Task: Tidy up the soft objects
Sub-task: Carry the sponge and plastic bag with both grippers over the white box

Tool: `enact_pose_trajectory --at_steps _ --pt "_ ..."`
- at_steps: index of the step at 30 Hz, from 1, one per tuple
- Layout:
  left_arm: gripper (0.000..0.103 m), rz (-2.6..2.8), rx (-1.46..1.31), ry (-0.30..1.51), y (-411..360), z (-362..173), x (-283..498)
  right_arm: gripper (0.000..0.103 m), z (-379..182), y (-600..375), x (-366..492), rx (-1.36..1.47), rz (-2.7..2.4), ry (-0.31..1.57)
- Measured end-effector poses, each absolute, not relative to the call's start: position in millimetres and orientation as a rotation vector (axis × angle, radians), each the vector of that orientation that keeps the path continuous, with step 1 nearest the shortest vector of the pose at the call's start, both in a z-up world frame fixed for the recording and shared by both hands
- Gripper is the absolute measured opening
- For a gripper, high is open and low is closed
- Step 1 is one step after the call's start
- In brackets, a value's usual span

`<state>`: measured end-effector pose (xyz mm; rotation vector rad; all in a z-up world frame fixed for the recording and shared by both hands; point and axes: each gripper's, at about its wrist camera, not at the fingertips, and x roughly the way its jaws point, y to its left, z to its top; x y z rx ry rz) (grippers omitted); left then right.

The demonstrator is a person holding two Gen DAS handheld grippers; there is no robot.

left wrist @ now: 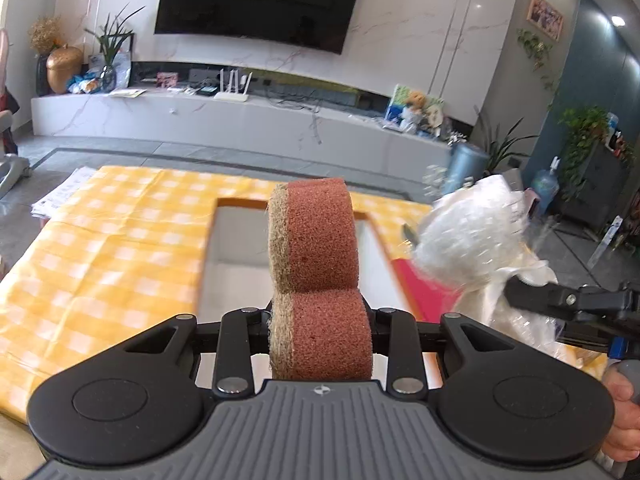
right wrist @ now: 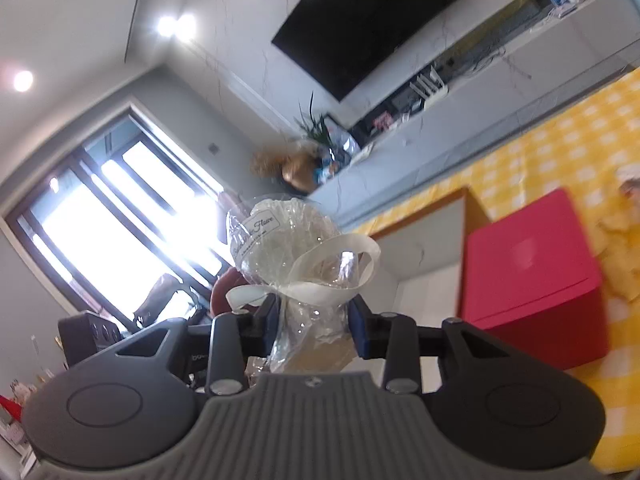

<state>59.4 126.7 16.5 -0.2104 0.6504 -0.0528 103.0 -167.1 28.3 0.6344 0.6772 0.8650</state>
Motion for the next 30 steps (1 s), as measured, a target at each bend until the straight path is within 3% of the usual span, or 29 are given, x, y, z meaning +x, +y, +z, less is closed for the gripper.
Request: enact_pose_trajectory --at_steps 11,22,23,24,25,26,30 --pt "0.036 -0.054 -0.284 0.781 173.0 -32.4 76.6 0.036 -17.4 -63.7 113.5 0.493 0.698 0.787" --pt "0.037 0.029 -0.060 0.806 128.2 -39.4 82.1 0.035 -21.7 -63.7 101.7 0.218 0.520 0.728" --pt "0.049 0.050 -0.013 0.790 123.7 -37.7 78.9 0.035 -23.2 -65.4 101.2 0.207 0.521 0.730" --pt "0.071 0.060 0.032 0.776 119.8 -35.6 75.3 0.035 -25.6 -65.2 101.0 0.201 0.525 0.736" --pt "0.081 0.090 0.065 0.763 117.6 -33.9 71.7 0.035 -26.4 -65.7 100.6 0.198 0.523 0.739" --pt "0.086 0.093 0.075 0.743 117.8 -32.0 67.7 0.035 -26.5 -65.5 103.5 0.194 0.515 0.740" --pt "0.089 0.077 -0.051 0.731 129.7 -19.8 57.3 0.035 -28.4 -66.8 103.1 0.158 0.500 0.732"
